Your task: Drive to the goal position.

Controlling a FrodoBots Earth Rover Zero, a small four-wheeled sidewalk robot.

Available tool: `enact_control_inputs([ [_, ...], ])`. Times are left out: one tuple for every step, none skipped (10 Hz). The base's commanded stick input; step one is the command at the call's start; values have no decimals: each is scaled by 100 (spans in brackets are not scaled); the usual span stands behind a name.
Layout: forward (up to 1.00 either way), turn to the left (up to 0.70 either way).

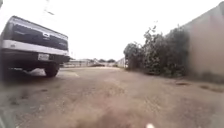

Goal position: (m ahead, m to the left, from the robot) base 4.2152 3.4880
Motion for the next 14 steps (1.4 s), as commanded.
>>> enact_control_inputs([
  [30, 0],
  [30, 0],
  [30, 0],
  [30, 0],
  [30, 0],
  [30, 0],
  [30, 0],
  [30, 0],
  [30, 0],
  [30, 0],
  [30, 0],
  [30, 0],
  [30, 0],
  [30, 0],
])
